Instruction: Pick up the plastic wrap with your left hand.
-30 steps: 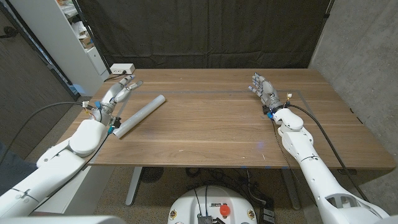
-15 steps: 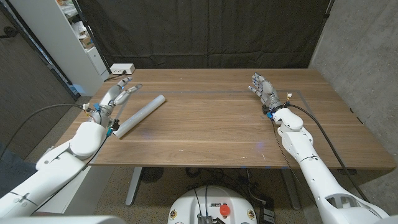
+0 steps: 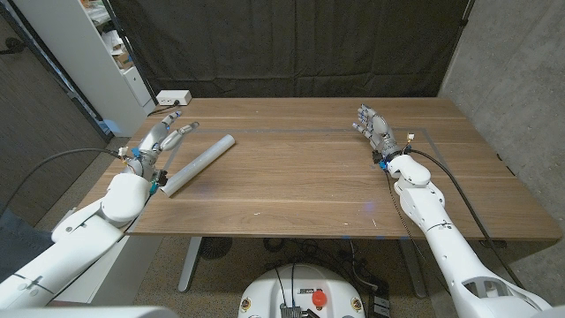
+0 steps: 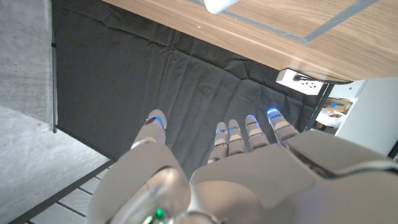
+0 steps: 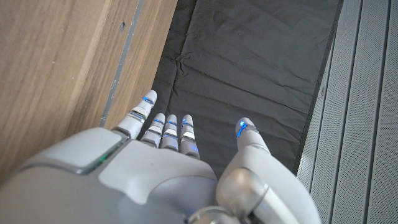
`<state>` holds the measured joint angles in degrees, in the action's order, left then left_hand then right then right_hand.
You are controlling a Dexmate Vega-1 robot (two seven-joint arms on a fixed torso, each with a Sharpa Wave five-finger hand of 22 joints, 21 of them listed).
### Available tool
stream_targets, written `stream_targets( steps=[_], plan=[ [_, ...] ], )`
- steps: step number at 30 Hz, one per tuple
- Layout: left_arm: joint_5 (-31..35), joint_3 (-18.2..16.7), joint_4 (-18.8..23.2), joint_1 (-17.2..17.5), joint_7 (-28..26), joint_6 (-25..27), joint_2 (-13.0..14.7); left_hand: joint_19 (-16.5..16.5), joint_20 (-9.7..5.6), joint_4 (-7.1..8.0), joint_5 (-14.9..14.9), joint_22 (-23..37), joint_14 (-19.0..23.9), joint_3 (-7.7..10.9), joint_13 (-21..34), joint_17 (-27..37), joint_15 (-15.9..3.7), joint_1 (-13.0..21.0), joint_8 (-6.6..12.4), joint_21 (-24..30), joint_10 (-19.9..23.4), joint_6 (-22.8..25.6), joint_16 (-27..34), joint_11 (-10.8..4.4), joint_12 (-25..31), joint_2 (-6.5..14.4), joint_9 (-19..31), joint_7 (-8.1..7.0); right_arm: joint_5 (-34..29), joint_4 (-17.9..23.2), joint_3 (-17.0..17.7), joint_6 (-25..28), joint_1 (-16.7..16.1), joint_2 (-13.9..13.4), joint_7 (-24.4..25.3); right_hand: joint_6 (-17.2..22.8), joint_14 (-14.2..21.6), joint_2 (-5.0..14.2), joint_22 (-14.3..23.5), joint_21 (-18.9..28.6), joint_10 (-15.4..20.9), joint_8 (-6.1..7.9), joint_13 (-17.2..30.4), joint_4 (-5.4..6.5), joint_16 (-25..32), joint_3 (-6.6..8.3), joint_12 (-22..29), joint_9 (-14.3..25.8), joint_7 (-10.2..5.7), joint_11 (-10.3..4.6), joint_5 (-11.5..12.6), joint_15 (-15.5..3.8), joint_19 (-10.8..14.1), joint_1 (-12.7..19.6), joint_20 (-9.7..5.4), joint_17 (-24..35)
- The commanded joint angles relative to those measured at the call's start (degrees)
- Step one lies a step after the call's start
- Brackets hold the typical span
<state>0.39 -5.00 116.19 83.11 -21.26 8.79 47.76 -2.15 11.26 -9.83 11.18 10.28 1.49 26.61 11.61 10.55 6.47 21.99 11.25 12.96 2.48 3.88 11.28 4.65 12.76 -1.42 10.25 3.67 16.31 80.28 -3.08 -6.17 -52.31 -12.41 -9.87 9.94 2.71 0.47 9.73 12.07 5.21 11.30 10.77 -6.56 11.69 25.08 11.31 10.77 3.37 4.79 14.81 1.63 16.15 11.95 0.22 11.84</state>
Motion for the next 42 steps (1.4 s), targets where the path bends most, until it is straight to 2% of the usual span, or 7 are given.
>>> stream_targets(
  steps=[1, 8, 15, 27, 32, 37, 42],
  plan=[
    [1.26, 0.60, 1.98, -0.63, -0.94, 6.89, 0.20, 0.77, 0.33, -0.35, 0.30, 0.24, 0.24, -0.01, 0.24, 0.08, 0.60, 1.08, 0.26, 0.30, 0.24, 0.28, 0.25, 0.57, 0.21, -0.20, 0.30, 0.45, 0.33, 1.08, 0.54, 0.30, -1.22, -0.31, -0.18, 0.26, 0.79, 0.48, 0.10, 0.16, 0.26, 0.03, 0.31, -0.36, 0.45, 0.07, 0.01, 0.21, 0.06, -0.17, 0.41, -0.07, 1.10, 0.22, -0.20, 0.19],
    [-0.56, 0.85, 1.05, -1.39, 2.06, 7.62, 1.76, 1.15, 0.70, -0.38, 0.30, 0.26, 0.65, 0.03, 0.32, 0.11, 0.63, 1.97, 0.53, 0.28, 0.50, 0.86, 0.34, 0.49, 0.35, -0.61, 0.33, 0.60, 0.35, 1.18, 0.57, 0.35, -1.30, -0.42, -0.35, 0.28, 1.12, 0.53, 0.10, 0.15, 0.41, 0.03, 0.31, -0.34, 0.58, 0.06, 0.06, 0.21, 0.02, -0.24, 0.41, -0.17, 1.29, 0.19, -0.26, 0.21],
    [-1.12, 1.52, 0.46, -1.67, 2.51, 8.75, 2.56, 0.98, 0.85, -0.38, 0.30, 0.27, 0.43, 0.08, 0.38, 0.12, 0.58, 2.60, 0.58, 0.10, 0.18, 1.00, 0.20, 0.33, 0.25, -0.80, 0.35, 0.51, 0.47, 0.88, 0.58, 0.25, -1.33, -0.35, -0.56, 0.33, 1.12, 0.53, 0.10, 0.06, 0.46, 0.05, 0.31, -0.34, 0.56, 0.05, 0.08, 0.22, 0.01, -0.17, 0.40, -0.23, 1.28, 0.16, -0.25, 0.23],
    [1.60, 4.87, 1.91, -3.57, 0.65, 14.70, 4.75, 0.65, 0.94, -0.36, 0.34, 0.30, 0.10, 0.08, 0.47, 0.14, 0.87, 3.68, 0.36, -0.22, -0.24, 0.44, 0.01, 0.70, 0.13, -1.34, 0.38, 0.33, 0.70, -0.08, 0.70, -0.05, -0.92, -0.14, -0.91, 0.38, 1.24, 0.53, 0.10, -0.06, 0.47, 0.06, 0.31, -0.35, 0.57, 0.02, 0.07, 0.22, -0.09, -0.26, 0.40, -0.08, 1.30, 0.12, -0.10, 0.25],
    [1.80, 5.93, 1.31, -4.34, -0.20, 15.09, 4.91, 0.71, 0.94, -0.35, 0.38, 0.33, 0.15, 0.03, 0.52, 0.15, 1.04, 4.07, 0.34, -0.26, -0.28, 0.33, 0.02, 0.94, 0.15, -1.66, 0.39, 0.31, 0.67, -0.32, 0.70, 0.02, -0.84, -0.14, -1.00, 0.38, 1.26, 0.54, 0.11, -0.10, 0.50, 0.06, 0.31, -0.35, 0.57, 0.01, 0.07, 0.22, -0.08, -0.24, 0.40, -0.19, 1.32, 0.11, -0.07, 0.25],
    [4.38, 8.60, 1.94, -5.66, -1.74, 19.18, 6.13, 0.82, 0.94, -0.34, 0.41, 0.34, 0.25, -0.07, 0.56, 0.16, 1.17, 4.33, 0.35, -0.26, -0.29, 0.29, 0.05, 0.95, 0.17, -1.98, 0.41, 0.40, 0.65, -0.41, 0.75, 0.10, -0.78, -0.15, -1.04, 0.39, 1.37, 0.54, 0.11, -0.13, 0.55, 0.06, 0.31, -0.36, 0.60, 0.00, 0.09, 0.22, -0.21, -0.27, 0.39, -0.15, 1.35, 0.11, 0.00, 0.26],
    [4.29, 9.47, 1.76, -6.34, -1.61, 19.84, 7.03, 0.99, 0.95, -0.31, 0.47, 0.37, 0.36, -0.24, 0.62, 0.17, 1.42, 4.63, 0.29, -0.25, 0.02, 0.08, 0.08, 1.20, 0.33, -2.50, 0.42, 0.54, 0.64, -0.80, 0.72, -0.08, -0.47, -0.04, -1.15, 0.39, 1.40, 0.54, 0.11, -0.17, 0.53, 0.06, 0.31, -0.37, 0.59, 0.00, 0.08, 0.23, -0.16, -0.30, 0.40, -0.12, 1.37, 0.11, 0.02, 0.26]
  ],
)
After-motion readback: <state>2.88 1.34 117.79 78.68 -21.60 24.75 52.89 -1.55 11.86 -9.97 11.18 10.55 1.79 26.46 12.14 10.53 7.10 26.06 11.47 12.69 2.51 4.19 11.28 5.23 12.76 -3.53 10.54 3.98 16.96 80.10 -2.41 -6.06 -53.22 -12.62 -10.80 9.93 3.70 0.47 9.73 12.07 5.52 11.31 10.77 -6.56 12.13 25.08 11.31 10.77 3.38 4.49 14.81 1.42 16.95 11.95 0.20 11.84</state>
